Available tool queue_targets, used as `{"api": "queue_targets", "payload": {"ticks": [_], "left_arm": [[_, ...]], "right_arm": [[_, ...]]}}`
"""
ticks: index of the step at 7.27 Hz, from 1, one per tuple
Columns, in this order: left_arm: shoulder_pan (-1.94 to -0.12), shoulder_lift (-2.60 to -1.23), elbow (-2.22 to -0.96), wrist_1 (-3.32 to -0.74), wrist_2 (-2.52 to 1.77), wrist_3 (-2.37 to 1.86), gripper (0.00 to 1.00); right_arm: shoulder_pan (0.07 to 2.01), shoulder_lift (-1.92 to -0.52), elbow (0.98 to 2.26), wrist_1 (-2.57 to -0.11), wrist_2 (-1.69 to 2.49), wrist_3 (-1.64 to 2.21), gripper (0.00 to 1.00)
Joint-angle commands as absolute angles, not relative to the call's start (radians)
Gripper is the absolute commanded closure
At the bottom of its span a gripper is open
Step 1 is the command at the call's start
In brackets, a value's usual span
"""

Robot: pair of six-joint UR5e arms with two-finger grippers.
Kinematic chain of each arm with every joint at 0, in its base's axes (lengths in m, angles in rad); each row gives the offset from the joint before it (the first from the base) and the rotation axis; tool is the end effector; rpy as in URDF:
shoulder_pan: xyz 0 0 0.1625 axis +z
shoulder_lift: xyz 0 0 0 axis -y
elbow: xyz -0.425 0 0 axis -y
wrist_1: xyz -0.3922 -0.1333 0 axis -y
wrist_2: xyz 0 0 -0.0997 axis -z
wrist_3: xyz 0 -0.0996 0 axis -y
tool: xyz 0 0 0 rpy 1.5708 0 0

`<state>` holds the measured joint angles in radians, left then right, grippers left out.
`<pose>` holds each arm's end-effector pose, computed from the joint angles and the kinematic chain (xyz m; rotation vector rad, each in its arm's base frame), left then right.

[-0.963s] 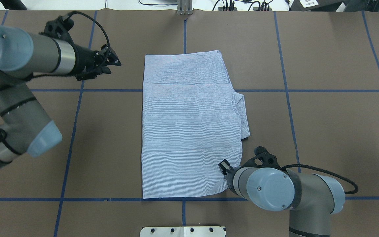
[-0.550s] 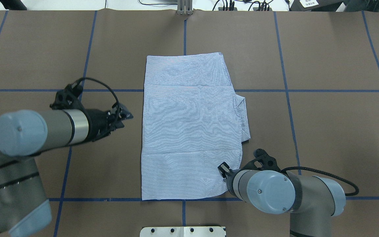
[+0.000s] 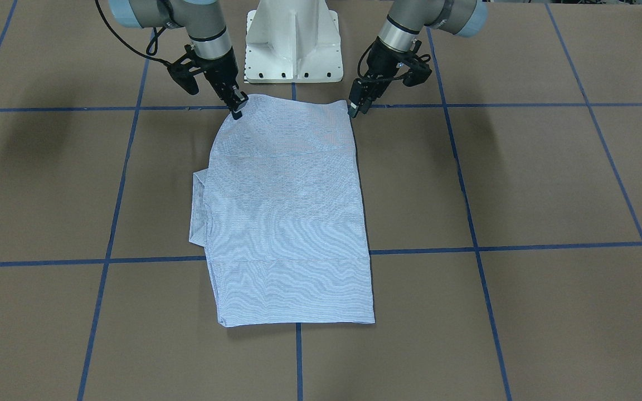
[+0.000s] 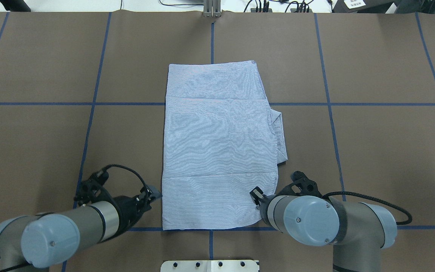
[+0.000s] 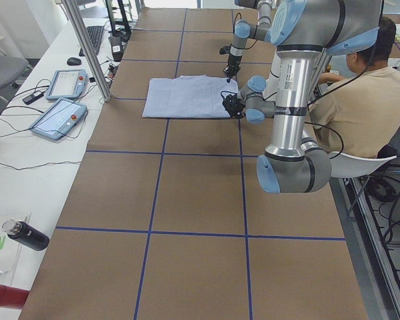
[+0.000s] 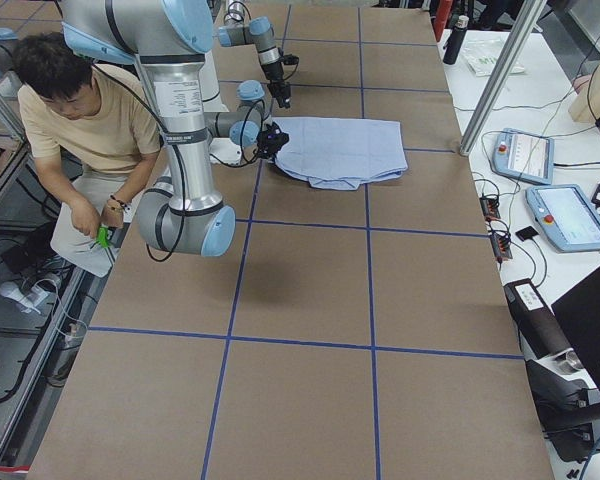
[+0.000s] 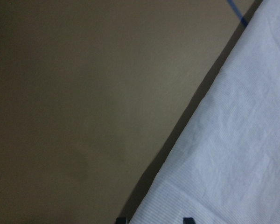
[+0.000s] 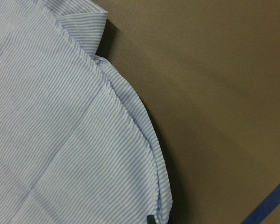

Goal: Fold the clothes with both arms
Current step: 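Lower the left gripper to the other near corner and grasp both corners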

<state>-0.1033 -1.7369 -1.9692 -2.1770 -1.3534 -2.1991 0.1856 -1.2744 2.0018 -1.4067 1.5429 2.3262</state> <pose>0.5112 -0.2086 0.3179 -0.1205 1.2094 -0.7693 -0.5225 -0.2366 0.2932 -0.2339 -0.8945 0.8883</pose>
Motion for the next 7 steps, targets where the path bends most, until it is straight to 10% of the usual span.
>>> {"api": "queue_targets", "payload": {"ticks": [1,3,5,7], "left_arm": [[-0.055,-1.779,-1.899,-2.178,-1.332,-2.221,0.46],[-0.051,-1.795,-1.904,-2.178,-1.328,-2.224,0.54],[-0.051,-1.793,-1.905,-2.178,-1.327,-2.232,1.00],[-0.052,-1.793,-1.931,-2.178,-1.328,-2.232,1.00]], "right_arm": [[0.186,-1.272,2.002,-1.407,1.543,2.326,1.00],[0.186,-1.272,2.002,-1.407,1.543,2.327,1.00],[0.186,-1.275,2.009,-1.407,1.543,2.327,1.00],[0.187,-1.275,2.011,-1.407,1.543,2.327,1.00]]}}
